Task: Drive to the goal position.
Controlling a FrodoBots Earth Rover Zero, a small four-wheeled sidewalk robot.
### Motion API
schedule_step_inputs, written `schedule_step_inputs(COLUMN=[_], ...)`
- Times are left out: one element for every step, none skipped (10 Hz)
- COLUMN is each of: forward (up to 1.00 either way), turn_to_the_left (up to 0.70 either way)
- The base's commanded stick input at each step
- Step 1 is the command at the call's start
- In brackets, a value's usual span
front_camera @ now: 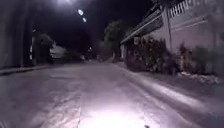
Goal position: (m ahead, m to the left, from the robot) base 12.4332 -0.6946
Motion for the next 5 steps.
schedule_step_inputs(forward=[0.70,0.70,0.70,0.70,0.70], turn_to_the_left=[0.00,0.00,0.00,0.12,0.35])
